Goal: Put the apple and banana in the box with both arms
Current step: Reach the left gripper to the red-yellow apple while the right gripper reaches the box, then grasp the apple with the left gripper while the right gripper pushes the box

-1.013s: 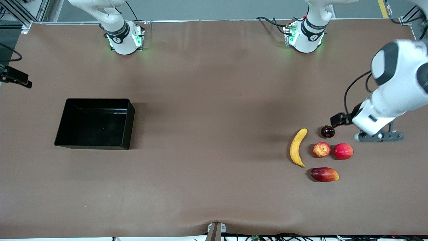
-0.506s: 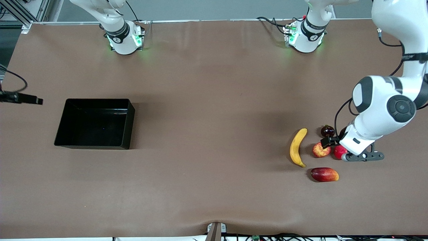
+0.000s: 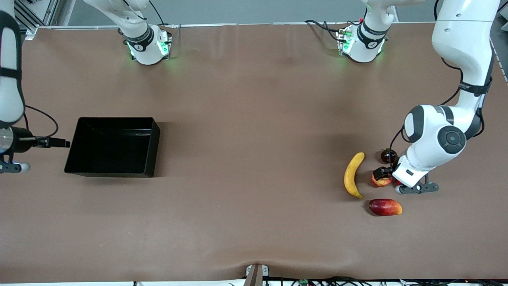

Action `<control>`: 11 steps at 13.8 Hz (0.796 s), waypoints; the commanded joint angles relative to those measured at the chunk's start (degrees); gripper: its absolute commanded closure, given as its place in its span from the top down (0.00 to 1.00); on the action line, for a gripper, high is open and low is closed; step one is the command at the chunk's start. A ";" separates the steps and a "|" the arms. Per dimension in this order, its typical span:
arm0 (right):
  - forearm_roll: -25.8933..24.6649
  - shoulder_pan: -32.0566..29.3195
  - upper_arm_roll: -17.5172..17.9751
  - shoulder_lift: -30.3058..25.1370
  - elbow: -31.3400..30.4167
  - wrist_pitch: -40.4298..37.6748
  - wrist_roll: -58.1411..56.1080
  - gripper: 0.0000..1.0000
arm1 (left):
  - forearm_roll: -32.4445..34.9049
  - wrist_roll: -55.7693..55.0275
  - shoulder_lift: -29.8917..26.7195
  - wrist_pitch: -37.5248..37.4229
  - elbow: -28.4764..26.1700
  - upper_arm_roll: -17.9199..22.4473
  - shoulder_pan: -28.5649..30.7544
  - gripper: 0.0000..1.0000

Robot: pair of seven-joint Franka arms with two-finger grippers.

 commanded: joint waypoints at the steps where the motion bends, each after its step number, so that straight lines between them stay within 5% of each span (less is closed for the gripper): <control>1: 0.24 -2.92 0.67 3.93 -0.15 4.58 -5.30 1.00 | -0.05 -0.71 -0.20 0.98 -1.10 -0.10 0.16 1.00; 5: 0.24 -4.07 0.67 6.14 -3.83 10.31 -9.37 0.99 | -0.05 -0.89 1.21 1.76 -1.10 -0.10 0.08 1.00; 7: 0.33 -4.51 0.67 5.88 -7.17 14.60 -14.35 0.80 | -0.05 -0.80 2.26 2.38 -1.01 -0.10 0.08 1.00; 9: 0.41 -5.22 0.67 5.79 -8.41 14.19 -15.17 0.72 | -0.05 -0.80 3.23 2.73 -0.84 -0.10 0.08 1.00; 11: 0.42 -6.26 0.67 5.70 -9.81 13.48 -15.61 0.37 | 0.04 -0.54 3.76 2.82 -0.49 -0.02 -0.01 1.00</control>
